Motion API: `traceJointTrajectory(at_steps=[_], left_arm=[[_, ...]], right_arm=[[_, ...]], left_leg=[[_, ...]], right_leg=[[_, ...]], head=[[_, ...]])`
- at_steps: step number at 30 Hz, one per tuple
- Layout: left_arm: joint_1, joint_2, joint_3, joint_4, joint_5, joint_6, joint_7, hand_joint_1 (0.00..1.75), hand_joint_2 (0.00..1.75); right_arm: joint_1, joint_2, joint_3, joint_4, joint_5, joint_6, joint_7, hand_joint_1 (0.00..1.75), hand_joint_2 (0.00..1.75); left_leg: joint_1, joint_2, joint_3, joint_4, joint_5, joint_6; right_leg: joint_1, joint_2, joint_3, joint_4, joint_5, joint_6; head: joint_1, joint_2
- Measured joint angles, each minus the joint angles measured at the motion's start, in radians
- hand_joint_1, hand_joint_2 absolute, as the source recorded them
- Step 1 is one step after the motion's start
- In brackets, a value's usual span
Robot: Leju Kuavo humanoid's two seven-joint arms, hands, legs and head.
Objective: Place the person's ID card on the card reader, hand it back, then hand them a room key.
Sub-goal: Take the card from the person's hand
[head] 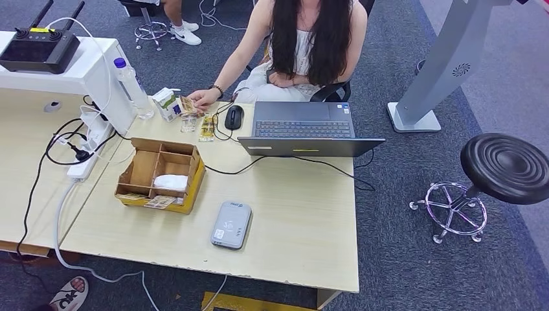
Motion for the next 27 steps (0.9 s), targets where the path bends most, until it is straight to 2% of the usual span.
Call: traceJointTrajectory(at_steps=[3,5,7,9,12,15,18,20,23,27], left_arm=[[0.017,0.012,-0.139,-0.083,-0.151,0.211,-0.072,0.00,1.75],[0.022,0.042,-0.266,-0.116,-0.299,0.388,-0.106,0.00,1.75],[0.021,0.083,-0.400,-0.128,-0.407,0.519,-0.115,0.00,1.75],[0.020,0.113,-0.504,-0.130,-0.435,0.574,-0.117,0.00,1.75],[0.022,0.147,-0.600,-0.133,-0.481,0.623,-0.107,0.00,1.75],[-0.012,0.201,-0.716,-0.111,-0.754,0.749,-0.009,0.00,1.75],[-0.110,0.273,-0.870,-0.024,-1.097,0.910,0.149,0.00,1.75],[-0.188,0.316,-0.964,0.053,-1.264,0.983,0.244,0.00,1.75],[-0.289,0.362,-1.083,0.156,-1.417,1.031,0.341,0.00,1.75],[-0.385,0.390,-1.189,0.254,-1.517,1.048,0.407,0.00,1.75]], right_arm=[[-0.004,0.000,0.001,0.000,0.014,0.012,0.007,0.00,1.75],[-0.006,0.000,0.004,0.000,0.023,0.019,0.008,0.00,1.75],[-0.009,0.000,0.006,-0.001,0.028,0.024,0.009,0.00,1.75],[-0.010,0.000,0.006,-0.001,0.030,0.026,0.009,0.00,1.75],[-0.010,0.000,0.007,-0.001,0.032,0.027,0.009,0.00,1.75],[-0.012,0.000,0.010,-0.001,0.041,0.038,0.010,0.00,1.75],[-0.018,-0.002,0.015,-0.004,0.049,0.055,0.012,0.00,1.75],[-0.021,-0.002,0.021,-0.005,0.051,0.059,0.016,0.00,1.75],[-0.022,-0.002,0.029,-0.005,0.055,0.061,0.023,0.00,1.75],[-0.023,-0.001,0.036,-0.005,0.059,0.062,0.029,0.00,1.75]], left_leg=[[0.000,0.000,0.000,0.000,0.000,-0.001],[0.000,-0.001,0.000,0.000,0.001,-0.002],[0.000,-0.001,0.000,0.000,0.002,-0.002],[0.000,0.000,0.000,0.000,0.002,-0.003],[0.000,0.003,0.001,0.000,0.002,-0.003],[0.000,-0.001,0.001,0.001,0.003,-0.004],[0.001,-0.006,0.000,0.000,0.004,-0.005],[0.001,-0.006,0.000,0.000,0.006,-0.006],[0.001,-0.003,0.000,0.000,0.007,-0.006],[0.000,0.000,0.000,0.000,0.007,-0.006]], right_leg=[[0.000,0.000,0.000,0.000,0.000,0.000],[0.000,-0.001,0.000,0.000,0.001,-0.001],[0.000,-0.001,0.002,0.000,0.002,-0.002],[0.000,0.000,0.002,0.001,0.003,-0.003],[0.000,0.003,0.000,0.001,0.003,-0.004],[0.000,0.000,-0.002,0.000,0.003,-0.003],[0.000,-0.004,-0.001,0.001,0.003,-0.003],[0.000,-0.003,-0.001,0.001,0.005,-0.005],[0.000,-0.001,-0.001,0.002,0.006,-0.006],[0.000,0.002,-0.001,0.002,0.008,-0.005]], head=[[0.000,0.000],[0.000,0.000],[0.000,0.000],[0.000,0.000],[0.000,0.000],[0.000,0.000],[0.000,0.000],[0.000,0.000],[0.000,0.000],[0.000,0.000]])
